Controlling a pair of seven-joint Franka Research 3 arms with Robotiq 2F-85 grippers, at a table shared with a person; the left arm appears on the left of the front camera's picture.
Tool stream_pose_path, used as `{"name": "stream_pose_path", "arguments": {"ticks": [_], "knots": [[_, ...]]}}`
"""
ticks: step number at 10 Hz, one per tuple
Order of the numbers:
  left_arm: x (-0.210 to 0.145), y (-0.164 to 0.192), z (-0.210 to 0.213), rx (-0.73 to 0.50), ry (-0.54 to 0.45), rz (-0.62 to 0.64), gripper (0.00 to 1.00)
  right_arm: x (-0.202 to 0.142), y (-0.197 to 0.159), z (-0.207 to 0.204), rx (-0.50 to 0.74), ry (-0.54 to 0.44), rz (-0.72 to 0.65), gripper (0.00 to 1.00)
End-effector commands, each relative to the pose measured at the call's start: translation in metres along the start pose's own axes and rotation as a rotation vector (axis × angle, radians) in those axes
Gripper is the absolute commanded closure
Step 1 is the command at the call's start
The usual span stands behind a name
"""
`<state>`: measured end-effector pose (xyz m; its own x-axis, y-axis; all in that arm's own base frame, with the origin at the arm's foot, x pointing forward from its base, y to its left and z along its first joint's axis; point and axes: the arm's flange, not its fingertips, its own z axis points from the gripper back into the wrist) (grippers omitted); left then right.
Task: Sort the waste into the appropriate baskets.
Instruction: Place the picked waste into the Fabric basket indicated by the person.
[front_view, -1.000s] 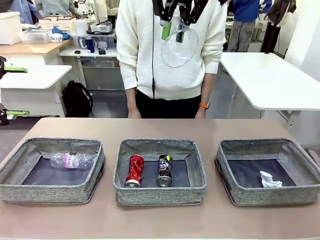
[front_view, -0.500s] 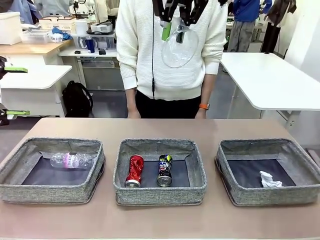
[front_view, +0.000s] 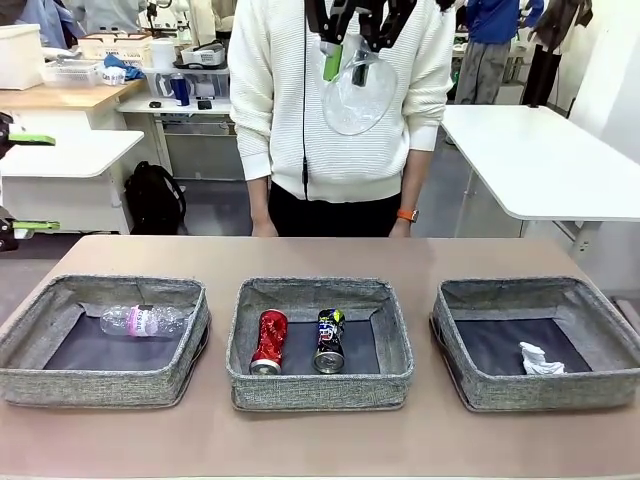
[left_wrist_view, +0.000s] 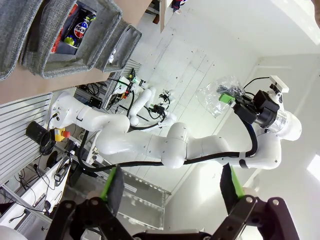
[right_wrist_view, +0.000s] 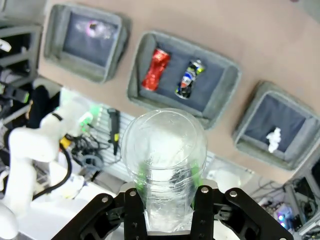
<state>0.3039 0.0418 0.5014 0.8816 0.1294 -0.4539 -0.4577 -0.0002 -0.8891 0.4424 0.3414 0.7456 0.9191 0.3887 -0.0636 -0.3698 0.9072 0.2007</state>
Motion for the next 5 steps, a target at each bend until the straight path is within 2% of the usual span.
{"name": "stream_pose_path", "arguments": {"ticks": [1,5], "knots": [[-0.0019,-0.0003,-0.0002,-0.017,0.012,-0.017,0.0,-0.0042,0.0014,-0.0002,0.004,-0.002,0.012,0.63],[-0.0019,-0.0003,-0.0002,-0.017,0.012,-0.017,0.0,-0.0042,0.0014,-0.0002,0.004,-0.002,0.012,0.63]]}}
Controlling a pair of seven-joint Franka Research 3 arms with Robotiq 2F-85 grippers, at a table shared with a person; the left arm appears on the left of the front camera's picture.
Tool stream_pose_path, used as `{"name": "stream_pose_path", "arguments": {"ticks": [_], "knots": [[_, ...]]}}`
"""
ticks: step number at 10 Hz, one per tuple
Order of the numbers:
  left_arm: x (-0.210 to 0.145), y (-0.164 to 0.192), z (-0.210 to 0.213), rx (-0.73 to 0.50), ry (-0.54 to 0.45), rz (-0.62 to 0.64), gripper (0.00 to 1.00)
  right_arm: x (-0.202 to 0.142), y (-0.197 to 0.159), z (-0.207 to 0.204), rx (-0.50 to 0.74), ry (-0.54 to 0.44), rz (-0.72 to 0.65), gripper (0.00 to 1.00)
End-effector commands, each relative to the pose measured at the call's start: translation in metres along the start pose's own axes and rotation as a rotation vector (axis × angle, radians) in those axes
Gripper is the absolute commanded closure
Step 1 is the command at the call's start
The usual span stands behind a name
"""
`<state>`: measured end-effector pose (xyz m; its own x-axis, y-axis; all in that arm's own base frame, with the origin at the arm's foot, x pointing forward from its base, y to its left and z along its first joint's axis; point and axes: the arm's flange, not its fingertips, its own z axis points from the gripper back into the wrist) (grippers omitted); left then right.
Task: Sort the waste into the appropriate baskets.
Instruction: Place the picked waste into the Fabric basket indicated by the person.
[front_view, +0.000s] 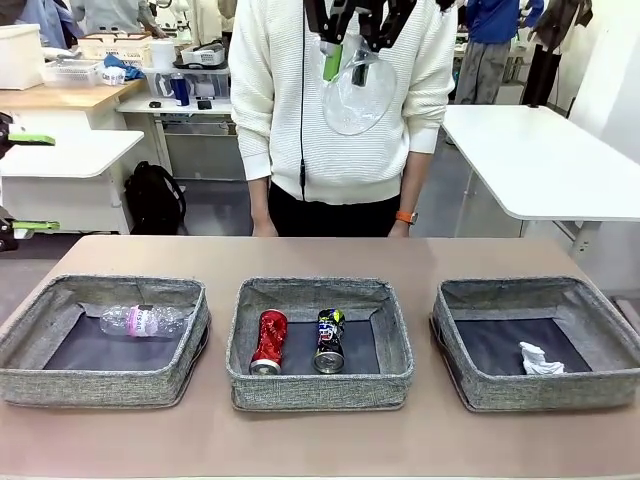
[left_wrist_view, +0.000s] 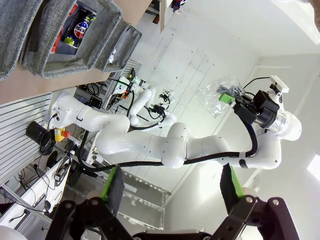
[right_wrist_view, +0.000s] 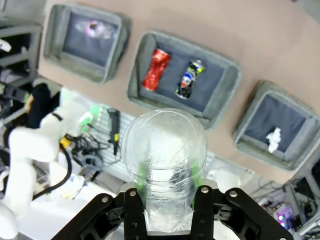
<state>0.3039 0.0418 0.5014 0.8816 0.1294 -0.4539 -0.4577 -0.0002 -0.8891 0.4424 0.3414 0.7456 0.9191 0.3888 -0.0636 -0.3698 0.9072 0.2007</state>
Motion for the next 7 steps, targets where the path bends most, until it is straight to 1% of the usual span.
{"name": "stream_pose_path", "arguments": {"ticks": [1,7], "knots": [[-0.0019,-0.0003,-0.0002,-0.017,0.012,-0.017,0.0,-0.0042,0.0014,-0.0002,0.004,-0.002,0.012,0.63],[-0.0019,-0.0003,-0.0002,-0.017,0.012,-0.017,0.0,-0.0042,0.0014,-0.0002,0.004,-0.002,0.012,0.63]]}}
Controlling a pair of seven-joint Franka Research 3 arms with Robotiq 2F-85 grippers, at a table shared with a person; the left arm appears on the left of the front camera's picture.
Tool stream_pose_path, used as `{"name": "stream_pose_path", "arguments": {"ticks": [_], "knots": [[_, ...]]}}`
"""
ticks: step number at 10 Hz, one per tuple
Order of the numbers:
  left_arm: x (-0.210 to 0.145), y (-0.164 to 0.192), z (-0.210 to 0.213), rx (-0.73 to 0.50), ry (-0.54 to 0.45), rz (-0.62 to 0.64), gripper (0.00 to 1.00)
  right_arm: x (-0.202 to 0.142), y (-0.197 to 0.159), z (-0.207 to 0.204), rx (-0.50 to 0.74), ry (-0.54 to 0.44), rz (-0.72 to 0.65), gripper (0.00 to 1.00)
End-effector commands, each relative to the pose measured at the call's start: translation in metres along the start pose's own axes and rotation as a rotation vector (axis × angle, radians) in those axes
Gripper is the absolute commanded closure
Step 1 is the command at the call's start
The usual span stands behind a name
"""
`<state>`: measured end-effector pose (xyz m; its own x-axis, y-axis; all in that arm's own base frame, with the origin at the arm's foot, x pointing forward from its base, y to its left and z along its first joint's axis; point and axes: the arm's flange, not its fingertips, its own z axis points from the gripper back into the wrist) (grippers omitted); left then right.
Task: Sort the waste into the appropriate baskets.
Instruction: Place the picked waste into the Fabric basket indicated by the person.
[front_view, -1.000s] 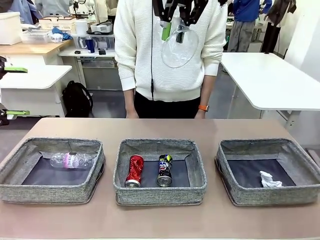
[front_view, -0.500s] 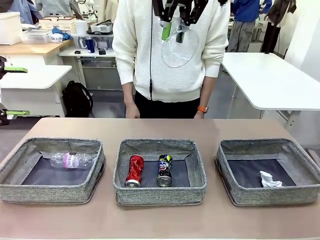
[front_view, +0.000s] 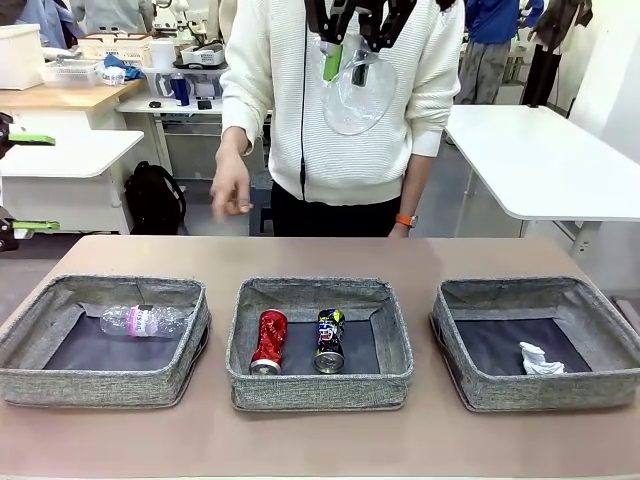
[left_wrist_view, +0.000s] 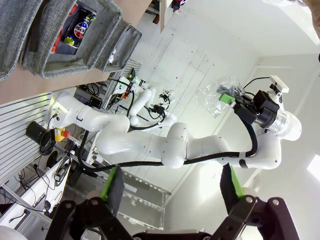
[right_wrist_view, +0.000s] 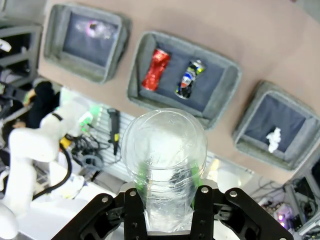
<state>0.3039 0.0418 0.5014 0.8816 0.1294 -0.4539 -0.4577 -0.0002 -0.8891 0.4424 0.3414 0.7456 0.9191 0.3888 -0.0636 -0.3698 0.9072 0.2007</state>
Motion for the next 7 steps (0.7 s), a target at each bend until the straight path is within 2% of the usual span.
{"name": "stream_pose_path", "arguments": {"ticks": [1,5,7], "knots": [[-0.002,0.0,0.0,-0.017,0.012,-0.017,0.0,-0.004,0.001,0.0,0.004,-0.002,0.012,0.63],[-0.002,0.0,0.0,-0.017,0.012,-0.017,0.0,-0.004,0.001,0.0,0.004,-0.002,0.012,0.63],[-0.005,-0.003,0.009,0.03,0.016,-0.026,0.0,0.006,0.005,-0.006,-0.031,0.004,0.027,0.63]]}}
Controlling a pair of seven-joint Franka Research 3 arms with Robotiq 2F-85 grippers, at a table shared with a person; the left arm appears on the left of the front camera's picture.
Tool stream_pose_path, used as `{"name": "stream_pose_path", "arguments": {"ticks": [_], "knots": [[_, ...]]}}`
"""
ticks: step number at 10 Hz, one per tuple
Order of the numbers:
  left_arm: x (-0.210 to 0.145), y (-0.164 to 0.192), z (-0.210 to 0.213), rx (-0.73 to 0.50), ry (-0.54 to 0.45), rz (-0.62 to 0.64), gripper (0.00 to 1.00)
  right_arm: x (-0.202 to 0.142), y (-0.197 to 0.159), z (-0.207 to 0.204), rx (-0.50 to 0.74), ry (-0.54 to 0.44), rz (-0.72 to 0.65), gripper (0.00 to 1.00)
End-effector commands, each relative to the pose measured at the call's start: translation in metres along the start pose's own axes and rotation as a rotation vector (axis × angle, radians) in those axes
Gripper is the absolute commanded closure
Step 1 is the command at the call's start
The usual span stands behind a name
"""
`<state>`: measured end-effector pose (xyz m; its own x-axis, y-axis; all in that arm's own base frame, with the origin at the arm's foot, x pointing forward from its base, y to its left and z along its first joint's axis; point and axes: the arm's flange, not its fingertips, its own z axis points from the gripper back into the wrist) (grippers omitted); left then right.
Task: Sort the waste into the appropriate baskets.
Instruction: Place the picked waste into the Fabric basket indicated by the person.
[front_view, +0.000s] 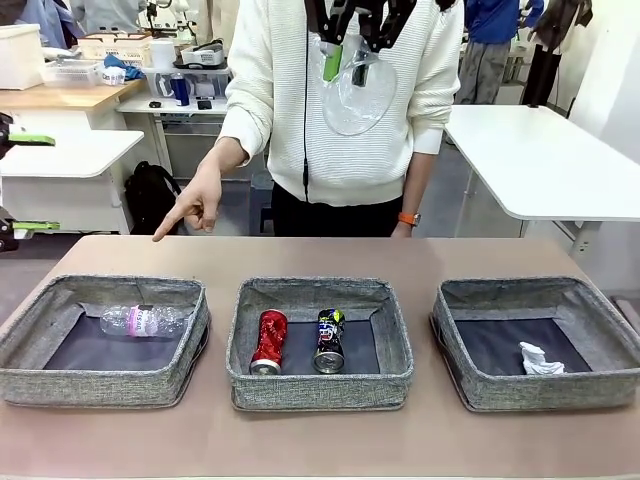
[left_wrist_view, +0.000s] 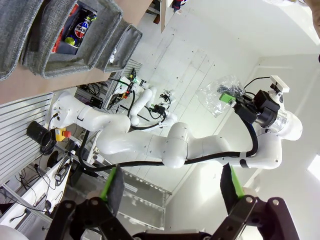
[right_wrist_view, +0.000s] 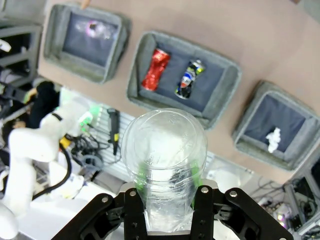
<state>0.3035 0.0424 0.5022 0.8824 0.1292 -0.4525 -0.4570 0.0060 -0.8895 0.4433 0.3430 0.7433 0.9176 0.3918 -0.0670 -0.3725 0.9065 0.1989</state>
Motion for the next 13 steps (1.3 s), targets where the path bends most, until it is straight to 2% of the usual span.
{"name": "stream_pose_path", "arguments": {"ticks": [1,2,4,5,6,7,8,9,10,11,12,13], "knots": [[-0.009,-0.007,0.023,0.065,0.019,-0.06,0.0,0.022,0.017,-0.014,-0.053,-0.031,0.11,0.63],[-0.014,-0.01,0.046,0.158,-0.012,-0.117,0.0,0.051,0.038,-0.036,-0.067,-0.074,0.246,0.63],[-0.019,-0.011,0.097,0.264,-0.084,-0.142,0.0,0.113,0.085,-0.096,0.026,-0.242,0.596,0.63],[-0.023,-0.009,0.121,0.299,-0.133,-0.134,0.0,0.142,0.118,-0.126,0.097,-0.313,0.778,0.63],[-0.029,-0.003,0.137,0.319,-0.139,-0.124,0.0,0.167,0.162,-0.153,0.147,-0.341,0.987,0.63],[-0.031,0.002,0.142,0.325,-0.141,-0.123,0.0,0.175,0.196,-0.166,0.211,-0.231,1.075,0.63],[-0.026,0.006,0.144,0.292,-0.178,-0.109,0.0,0.168,0.206,-0.166,0.15,-0.055,1.201,0.63],[-0.031,-0.002,0.14,0.321,-0.166,-0.105,0.0,0.153,0.203,-0.159,0.102,0.094,1.256,0.63],[-0.031,-0.002,0.14,0.321,-0.166,-0.105,0.0,0.139,0.184,-0.22,0.127,-0.243,0.995,0.63],[-0.031,-0.002,0.14,0.321,-0.166,-0.105,0.0,0.139,0.184,-0.22,0.127,-0.243,0.995,0.63],[-0.031,-0.002,0.14,0.321,-0.166,-0.105,0.0,0.114,0.191,-0.214,0.163,-0.116,1.126,0.63],[-0.031,-0.002,0.14,0.321,-0.166,-0.105,0.0,0.117,0.212,-0.227,0.148,-0.106,1.21,0.63]]}}
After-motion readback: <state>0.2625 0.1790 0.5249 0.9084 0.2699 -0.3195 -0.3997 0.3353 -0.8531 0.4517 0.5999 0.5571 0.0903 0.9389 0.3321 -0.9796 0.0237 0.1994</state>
